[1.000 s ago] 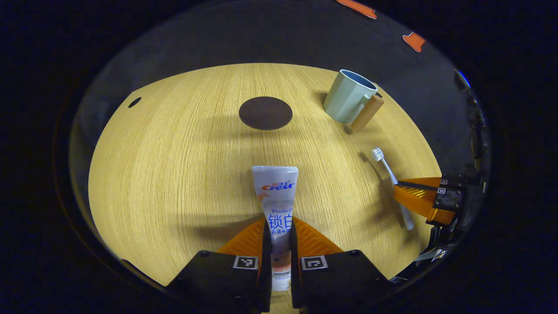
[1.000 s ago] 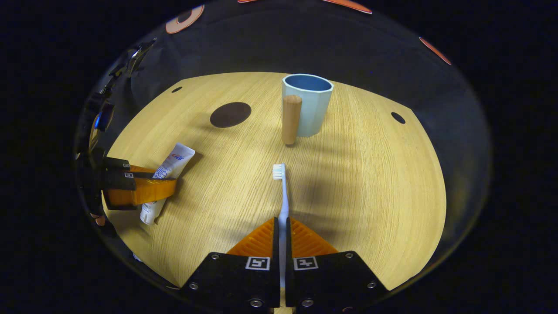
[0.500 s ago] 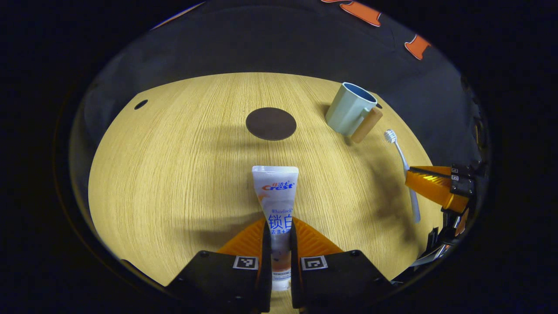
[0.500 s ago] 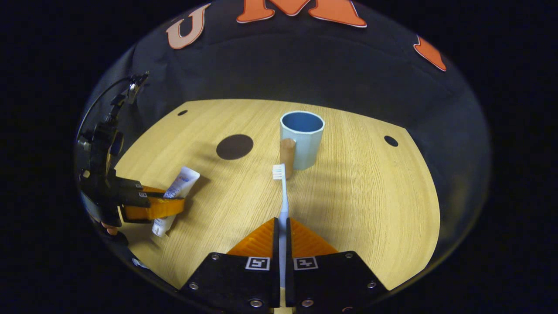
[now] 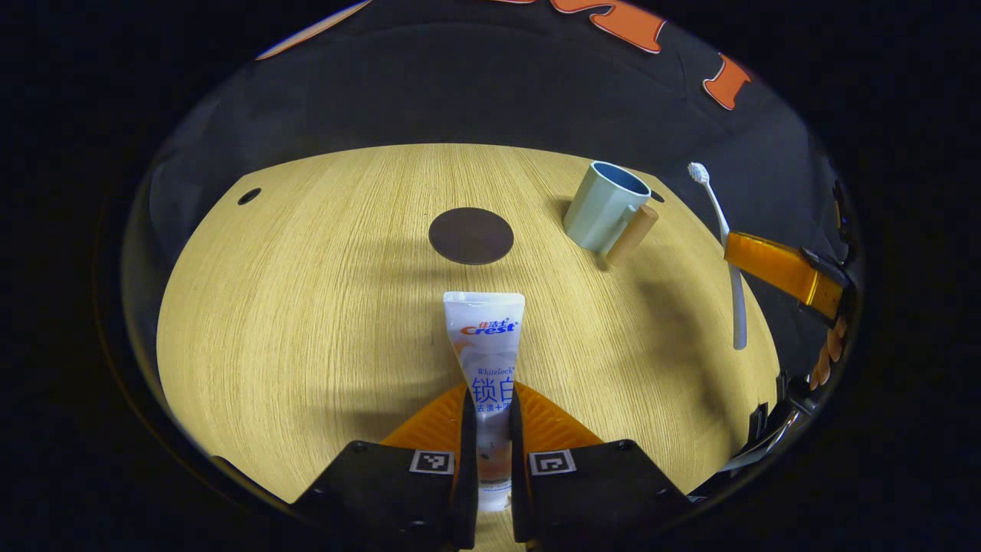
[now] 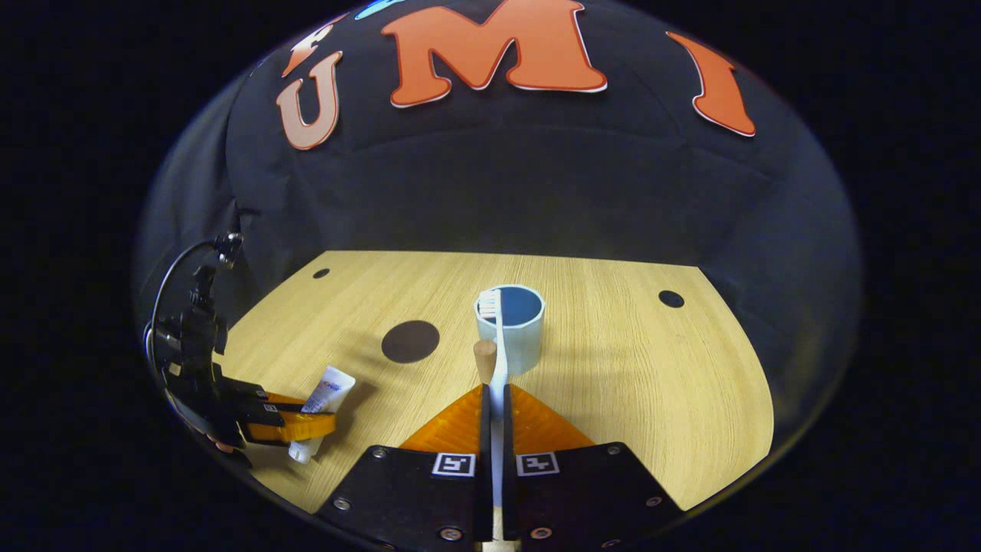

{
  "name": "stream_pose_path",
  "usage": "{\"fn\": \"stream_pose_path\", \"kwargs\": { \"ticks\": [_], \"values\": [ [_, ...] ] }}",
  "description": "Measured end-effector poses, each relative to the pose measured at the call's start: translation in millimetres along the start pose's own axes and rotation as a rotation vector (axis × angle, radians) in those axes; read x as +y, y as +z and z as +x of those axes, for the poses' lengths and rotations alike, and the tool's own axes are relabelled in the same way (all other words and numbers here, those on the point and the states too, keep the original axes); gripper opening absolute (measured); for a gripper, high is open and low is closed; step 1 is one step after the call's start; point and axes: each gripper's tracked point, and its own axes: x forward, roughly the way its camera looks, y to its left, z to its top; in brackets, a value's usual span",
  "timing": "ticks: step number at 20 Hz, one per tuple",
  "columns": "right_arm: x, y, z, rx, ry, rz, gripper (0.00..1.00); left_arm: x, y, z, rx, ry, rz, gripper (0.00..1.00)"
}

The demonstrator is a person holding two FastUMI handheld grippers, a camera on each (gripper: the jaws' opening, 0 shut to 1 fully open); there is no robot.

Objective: Put the toothbrush and toothpaste on the desktop into the cup, then pick up the cup and place it on the coaster on the desktop.

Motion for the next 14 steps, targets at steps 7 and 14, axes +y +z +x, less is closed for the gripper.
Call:
{"fn": "stream_pose_path", "kwargs": {
  "ticks": [7,14],
  "values": [
    [-1.0,26.2,-1.4,-0.095,0.037,0.041,0.05,-45.6,12.7,-92.5,-0.043,0.006,0.024,0.21],
    [-7.1,66.7,19.4,-0.252,0.045,0.047,0.05,-59.4,-2.5,-24.6,-0.056,0.017,0.025,0.21]
  ]
}}
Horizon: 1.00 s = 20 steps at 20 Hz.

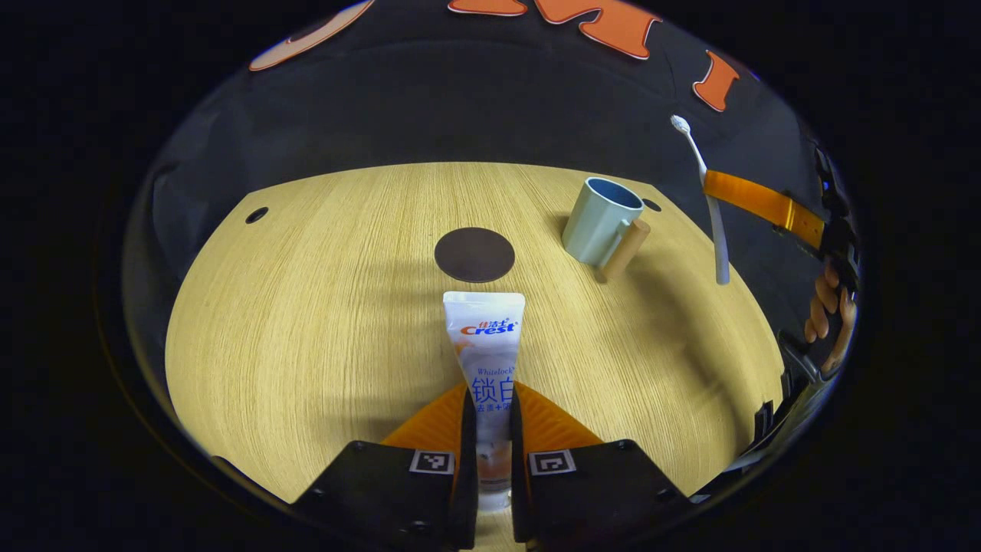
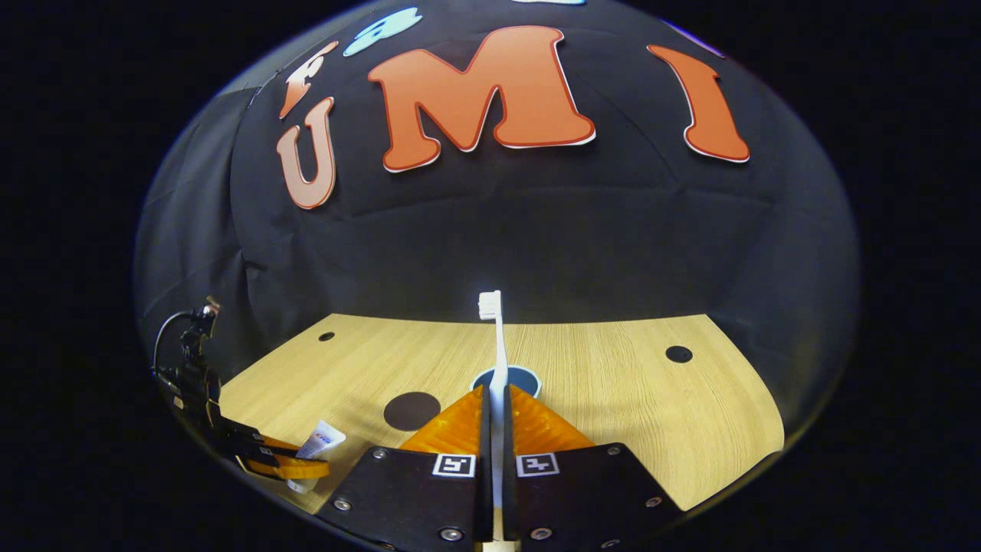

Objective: Put the toothbrush and toothpaste on the desktop into the cup, then pick up the cup and place it on the coaster on the desktop.

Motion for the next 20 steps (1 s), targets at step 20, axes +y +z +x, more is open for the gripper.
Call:
{"fn": "stream_pose_path", "kwargs": {
  "ticks": [20],
  "values": [
    [11.9,61.2,60.7,-0.353,0.094,-0.021,0.05,6.0,-22.4,84.4,-0.034,-0.017,-0.079,0.22]
  ]
}}
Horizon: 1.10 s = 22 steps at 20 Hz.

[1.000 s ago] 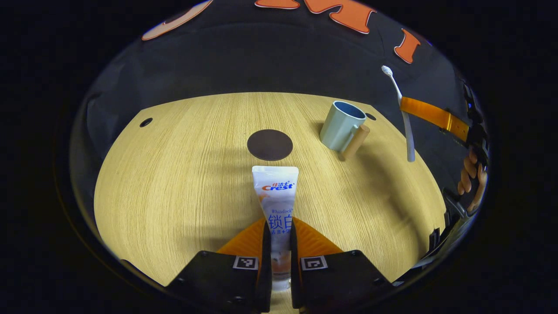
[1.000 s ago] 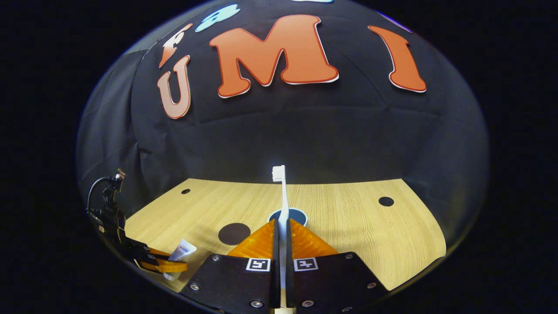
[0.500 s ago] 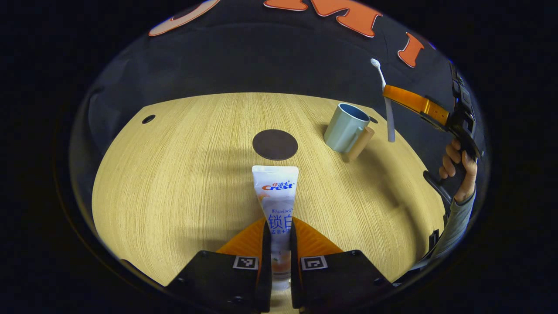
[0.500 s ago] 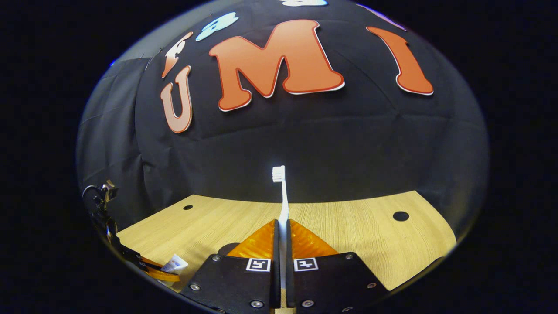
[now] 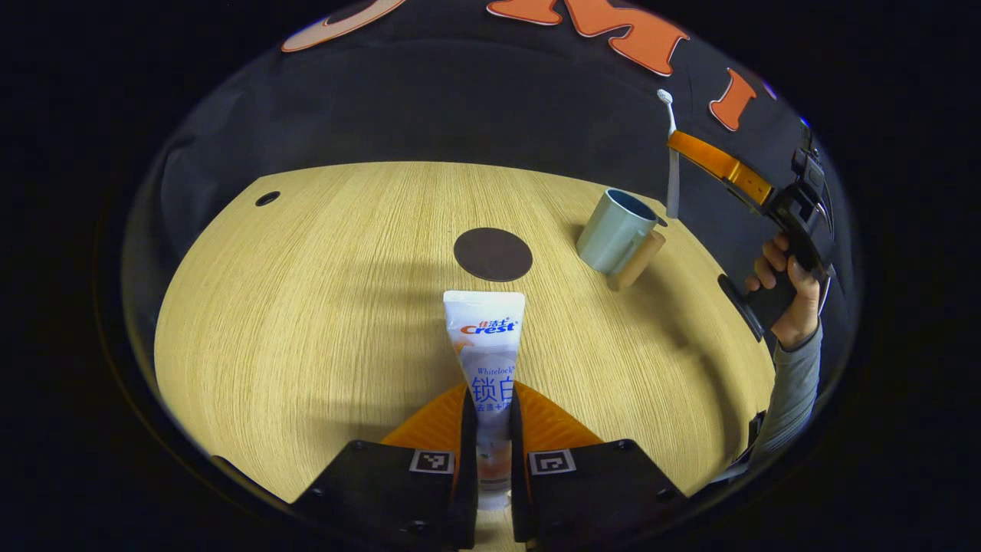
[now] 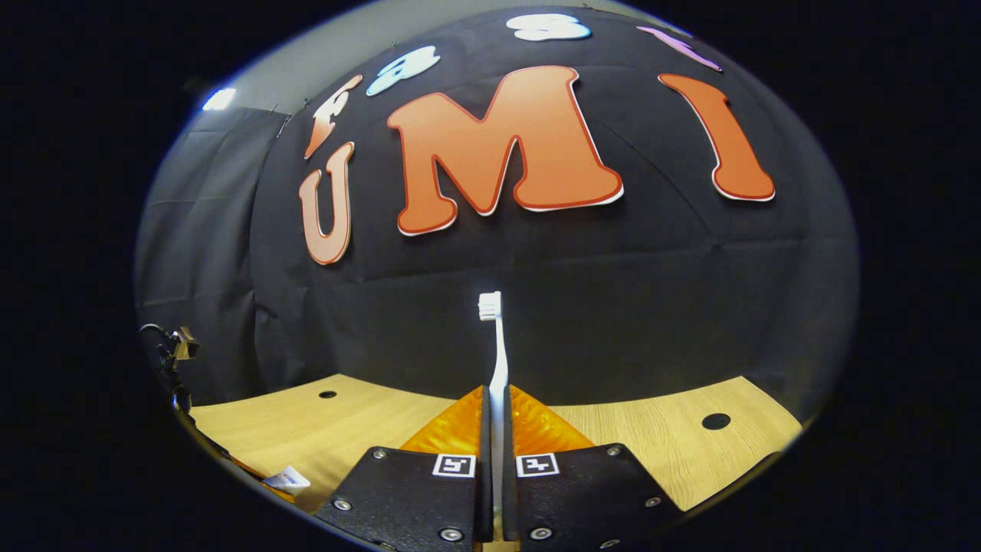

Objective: Put the toothbrush and toothpaste on the desktop into the cup, then pick up the cup and place it on the coaster on the desktop.

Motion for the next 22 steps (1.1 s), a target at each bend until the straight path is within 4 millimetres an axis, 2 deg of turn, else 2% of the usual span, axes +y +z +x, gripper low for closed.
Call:
{"fn": "stream_pose_path", "kwargs": {
  "ticks": [5,8,16,22],
  "values": [
    [2.5,8.5,15.2,-0.082,0.018,-0.004,0.06,-0.1,1.9,-0.9,-0.024,0.0,-0.012,0.21],
    [1.9,1.0,22.6,-0.087,0.022,-0.005,0.06,-0.4,7.1,-7.8,-0.051,-0.005,-0.012,0.22],
    [-11.6,-35.2,33.4,-0.016,-0.003,-0.003,0.06,-1.1,32.9,-56.0,-0.133,-0.002,-0.034,0.21],
    [-21.5,-64.3,31.5,0.047,-0.02,-0.002,0.06,4.5,69.8,-106.4,-0.249,0.014,-0.04,0.21]
  ]
}}
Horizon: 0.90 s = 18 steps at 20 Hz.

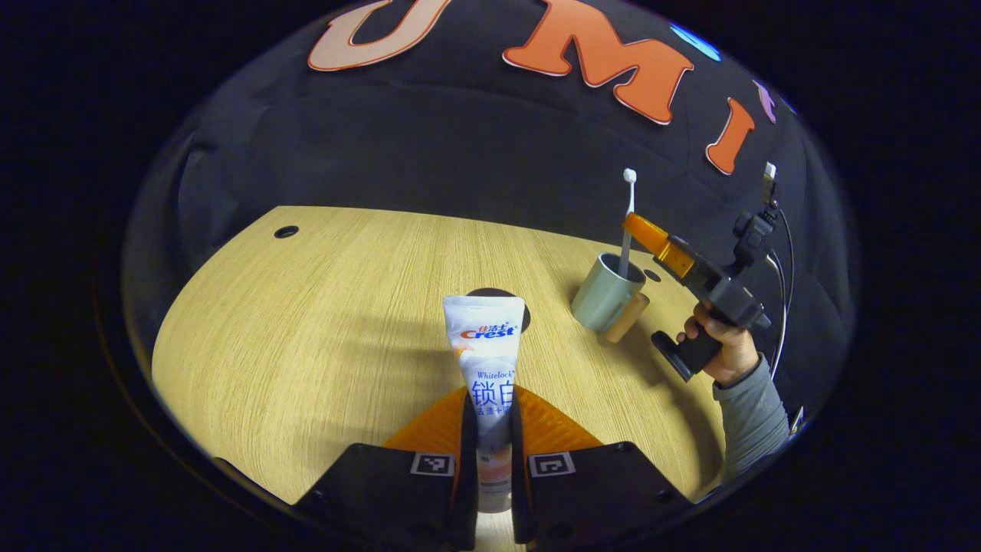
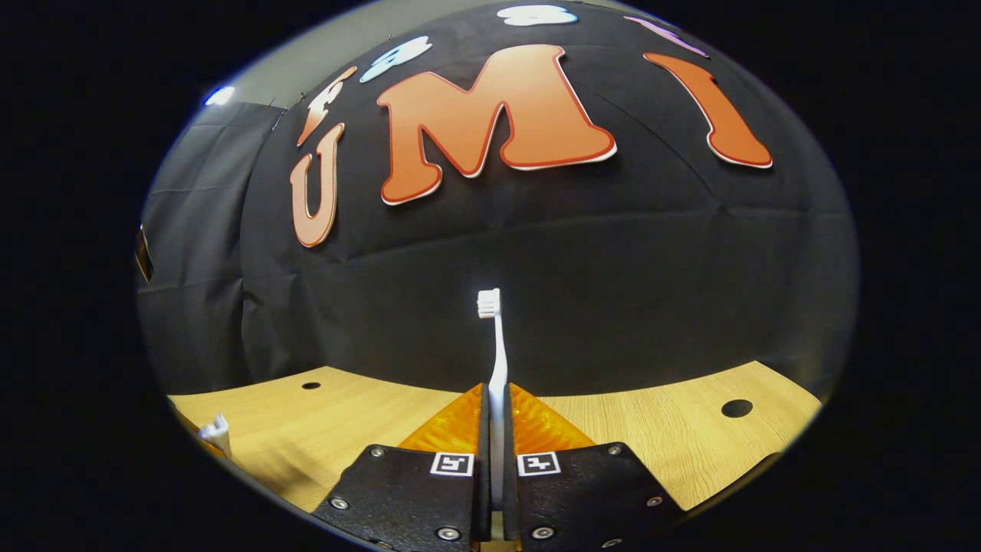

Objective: Put the toothbrush and toothpaste on the desktop into the cup, then pick up the cup and place it on the coaster on the desktop.

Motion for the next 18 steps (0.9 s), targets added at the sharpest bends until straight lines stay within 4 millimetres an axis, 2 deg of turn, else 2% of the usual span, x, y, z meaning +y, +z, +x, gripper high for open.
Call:
{"fn": "stream_pose_path", "kwargs": {
  "ticks": [5,8,10,11,13,14,16,18],
  "values": [
    [-10.1,-24.5,-2.3,0.095,-0.026,0.034,0.07,8.7,43.1,-42.2,-0.093,0.003,0.012,0.22],
    [-11.1,-32.8,-10.1,0.146,-0.027,0.047,0.07,4.7,72.6,-52.3,-0.16,-0.008,0.029,0.21],
    [-11.5,-28.9,-17.8,0.147,-0.026,0.038,0.08,-6.6,84.9,-47.1,-0.201,-0.027,0.045,0.21],
    [-11.0,-26.2,-22.8,0.146,-0.023,0.032,0.08,-12.8,89.6,-35.5,-0.219,-0.038,0.058,0.21],
    [-12.0,-24.7,-32.6,0.168,-0.024,0.012,0.13,-16.8,98.4,-26.6,-0.242,-0.049,0.074,0.21],
    [-11.2,-24.5,-40.1,0.18,-0.022,0.008,0.22,-19.0,103.3,-23.7,-0.255,-0.058,0.078,0.21],
    [-8.8,-22.8,-53.1,0.187,-0.017,-0.002,0.35,-28.8,117.9,-12.5,-0.288,-0.083,0.081,0.21],
    [-8.6,-20.0,-67.5,0.19,-0.021,-0.014,0.46,-39.1,134.8,7.6,-0.319,-0.104,0.09,0.21]
  ]
}}
